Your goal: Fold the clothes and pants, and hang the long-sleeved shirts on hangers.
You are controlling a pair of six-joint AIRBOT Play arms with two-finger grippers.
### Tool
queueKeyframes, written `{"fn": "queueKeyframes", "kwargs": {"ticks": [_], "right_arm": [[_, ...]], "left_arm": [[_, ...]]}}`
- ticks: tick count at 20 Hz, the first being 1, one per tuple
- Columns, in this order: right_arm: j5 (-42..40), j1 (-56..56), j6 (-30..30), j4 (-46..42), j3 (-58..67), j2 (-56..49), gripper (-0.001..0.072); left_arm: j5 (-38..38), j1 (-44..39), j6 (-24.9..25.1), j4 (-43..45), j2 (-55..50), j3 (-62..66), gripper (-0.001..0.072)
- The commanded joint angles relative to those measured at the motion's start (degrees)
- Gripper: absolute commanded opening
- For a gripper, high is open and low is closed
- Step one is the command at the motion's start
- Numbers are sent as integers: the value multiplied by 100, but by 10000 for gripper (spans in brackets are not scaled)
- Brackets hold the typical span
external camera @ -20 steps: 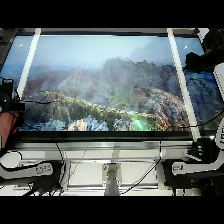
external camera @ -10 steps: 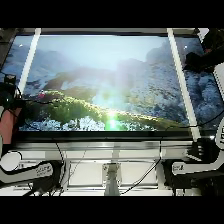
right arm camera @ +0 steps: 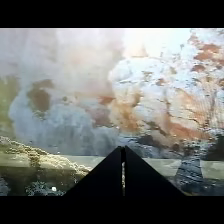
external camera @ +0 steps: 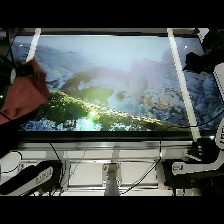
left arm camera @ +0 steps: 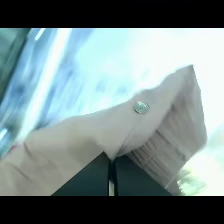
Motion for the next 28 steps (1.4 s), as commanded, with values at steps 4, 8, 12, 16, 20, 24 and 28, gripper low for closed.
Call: {"fn": "queueKeyframes", "kwargs": {"ticks": [4,8,12,16,20,24,28], "right_arm": [[11,7,4,55,-2,-4,19],[-236,2,33,129,280,-4,17],[-479,2,33,273,793,-4,25],[-638,4,50,343,896,-15,447],[-721,9,48,612,896,-20,433],[-570,7,42,776,813,-24,17],[-295,7,-417,2017,-326,-24,15]], "left_arm": [[94,-1950,24,-387,37,872,10],[-428,-2881,321,-1115,-538,868,10],[-761,-3694,1021,-2765,-1445,868,12],[-1414,-4371,1019,-2186,-1950,870,572],[-2474,-4634,1231,-214,-1803,874,566],[-2778,-4345,1213,192,-1690,872,12],[-1945,-3600,901,-824,-1460,461,11]]}}
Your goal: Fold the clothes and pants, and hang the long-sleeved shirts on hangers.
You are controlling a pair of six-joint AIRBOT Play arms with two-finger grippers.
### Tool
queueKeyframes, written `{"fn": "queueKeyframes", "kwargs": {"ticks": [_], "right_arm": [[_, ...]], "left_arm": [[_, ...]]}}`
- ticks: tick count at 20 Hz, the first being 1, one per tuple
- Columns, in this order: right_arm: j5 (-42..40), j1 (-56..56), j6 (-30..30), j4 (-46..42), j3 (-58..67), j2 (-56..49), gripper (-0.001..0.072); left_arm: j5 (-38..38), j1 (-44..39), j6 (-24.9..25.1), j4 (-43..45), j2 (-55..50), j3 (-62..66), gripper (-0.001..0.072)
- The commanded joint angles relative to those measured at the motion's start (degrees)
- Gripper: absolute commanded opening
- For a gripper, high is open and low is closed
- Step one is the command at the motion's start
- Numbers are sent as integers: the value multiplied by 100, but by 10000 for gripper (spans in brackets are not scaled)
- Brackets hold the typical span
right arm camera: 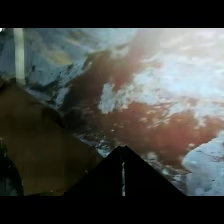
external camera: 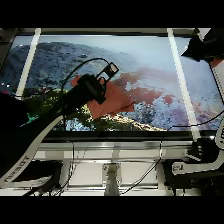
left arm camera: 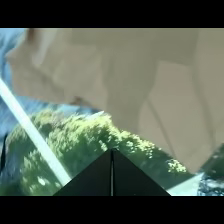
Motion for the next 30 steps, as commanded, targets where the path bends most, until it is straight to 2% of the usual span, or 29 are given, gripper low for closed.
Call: {"fn": "queueKeyframes", "kwargs": {"ticks": [1,4,6,7,8,9,10,11,12,13,14,17,21,26,27,29,30], "right_arm": [[181,15,-533,1362,-1174,0,15],[22,44,-822,2297,-2933,0,15],[-188,44,-1187,2859,-3941,0,16],[-363,48,-1187,2850,-4269,0,17],[-555,50,-1182,2761,-4505,0,29],[-734,55,-1180,2667,-4616,0,84],[-879,63,-1123,2542,-4629,0,252],[-960,79,-1110,2546,-4629,0,430],[-1023,92,-1110,2546,-4629,0,491],[-1036,109,-1110,2544,-4629,0,491],[-1036,120,-1110,2544,-4629,0,491],[-1012,157,-1113,2542,-4629,0,491],[-997,179,-1115,2514,-4629,0,491],[-992,179,-1115,2398,-4629,0,490],[-994,179,-1115,2380,-4629,0,490],[-994,179,-1115,2319,-4629,0,490],[-994,179,-1115,2282,-4629,0,490]], "left_arm": [[662,682,-186,-1008,319,-529,11],[1062,1541,125,-2887,859,-1687,10],[1401,2065,866,-4666,1158,-2634,11],[1552,2271,1067,-5460,1217,-3045,11],[1635,2404,1062,-6083,1200,-3344,12],[1773,2463,1062,-6564,1156,-3580,15],[1956,2465,1060,-6878,1082,-3781,90],[2087,2459,1060,-7084,981,-3921,336],[2109,2455,1047,-7217,852,-3976,599],[2109,2461,907,-7276,691,-3976,699],[2122,2485,767,-7287,562,-3976,697],[2345,2514,837,-7648,343,-3976,693],[2387,2586,1440,-7742,365,-3974,687],[2286,2852,1576,-7711,382,-3971,687],[2267,2990,1576,-7659,382,-3971,623],[1952,3287,1576,-7652,387,-3971,388],[1816,3427,1576,-7652,387,-3974,370]]}}
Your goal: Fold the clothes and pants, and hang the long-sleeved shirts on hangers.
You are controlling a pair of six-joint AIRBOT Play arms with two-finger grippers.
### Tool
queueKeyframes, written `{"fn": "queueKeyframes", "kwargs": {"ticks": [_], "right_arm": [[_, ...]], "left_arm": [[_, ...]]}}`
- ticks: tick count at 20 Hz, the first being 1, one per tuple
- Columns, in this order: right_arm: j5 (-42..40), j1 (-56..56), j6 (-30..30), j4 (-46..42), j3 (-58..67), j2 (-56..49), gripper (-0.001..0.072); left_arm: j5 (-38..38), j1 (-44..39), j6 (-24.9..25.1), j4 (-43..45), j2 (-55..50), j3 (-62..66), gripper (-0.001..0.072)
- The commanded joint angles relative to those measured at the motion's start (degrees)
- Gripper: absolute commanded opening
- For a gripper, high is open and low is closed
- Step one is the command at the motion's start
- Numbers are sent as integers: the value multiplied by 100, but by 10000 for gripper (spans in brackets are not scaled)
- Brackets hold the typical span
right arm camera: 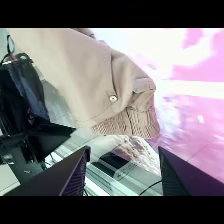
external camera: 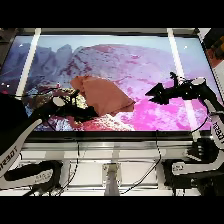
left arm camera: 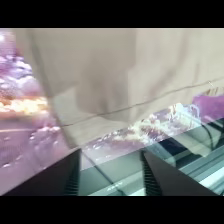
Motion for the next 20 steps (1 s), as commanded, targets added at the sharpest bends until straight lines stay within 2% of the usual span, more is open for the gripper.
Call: {"fn": "queueKeyframes", "kwargs": {"ticks": [1,6,8,11,14,17,20], "right_arm": [[0,7,0,-103,-4,0,491],[-4,7,0,-103,-4,0,490],[-4,7,0,-101,-4,0,490],[-7,7,0,-92,-4,0,490],[-17,7,0,-85,-4,0,491],[-28,7,0,-85,-2,0,490],[-114,7,0,-85,-2,0,490]], "left_arm": [[-356,459,39,15,2,-2,370],[-483,557,4,-4,-55,-2,383],[-476,483,2,-22,-188,-2,513],[-402,485,2,-201,-387,-2,510],[-107,483,140,-778,-463,0,498],[87,483,153,-807,-503,0,459],[83,483,153,-909,-632,0,459]]}}
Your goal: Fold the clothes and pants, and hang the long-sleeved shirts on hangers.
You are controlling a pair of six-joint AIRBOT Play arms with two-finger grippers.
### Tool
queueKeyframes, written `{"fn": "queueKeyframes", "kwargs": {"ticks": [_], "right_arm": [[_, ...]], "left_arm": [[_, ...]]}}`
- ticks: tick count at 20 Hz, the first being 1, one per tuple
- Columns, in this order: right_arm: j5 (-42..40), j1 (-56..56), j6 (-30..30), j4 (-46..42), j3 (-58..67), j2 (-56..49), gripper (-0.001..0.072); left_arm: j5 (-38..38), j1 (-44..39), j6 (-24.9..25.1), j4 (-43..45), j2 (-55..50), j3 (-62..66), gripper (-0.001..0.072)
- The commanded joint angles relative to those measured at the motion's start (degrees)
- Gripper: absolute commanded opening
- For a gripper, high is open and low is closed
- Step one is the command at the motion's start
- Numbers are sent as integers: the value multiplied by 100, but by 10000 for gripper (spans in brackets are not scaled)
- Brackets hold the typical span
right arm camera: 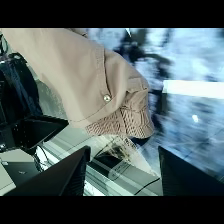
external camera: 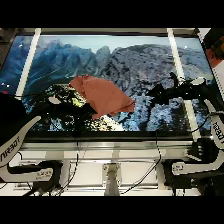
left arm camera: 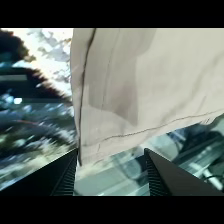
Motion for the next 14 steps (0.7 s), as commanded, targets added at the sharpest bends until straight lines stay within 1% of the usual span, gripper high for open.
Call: {"fn": "queueKeyframes", "kwargs": {"ticks": [1,5,6,7,8,9,10,11,12,14], "right_arm": [[-96,7,2,7,0,0,490],[-125,7,2,7,0,0,490],[-125,7,2,7,-2,0,490],[-125,7,0,4,-2,0,488],[-122,7,0,-2,-2,0,485],[-120,7,2,-13,-2,0,484],[-76,7,2,-35,-2,0,480],[0,7,2,-66,-2,0,433],[114,17,2,-175,-2,0,405],[240,98,-15,-522,-15,0,406]], "left_arm": [[125,-13,28,-286,-160,-2,459],[170,-173,116,-483,-339,2,454],[173,-179,118,-485,-348,2,311],[170,-179,118,-485,-345,2,57],[168,-175,136,-485,-337,11,12],[168,-160,160,-525,-315,22,12],[166,-155,323,-640,-254,26,12],[168,-155,459,-767,-144,39,11],[168,-155,588,-955,20,52,11],[175,-155,734,-1342,525,142,11]]}}
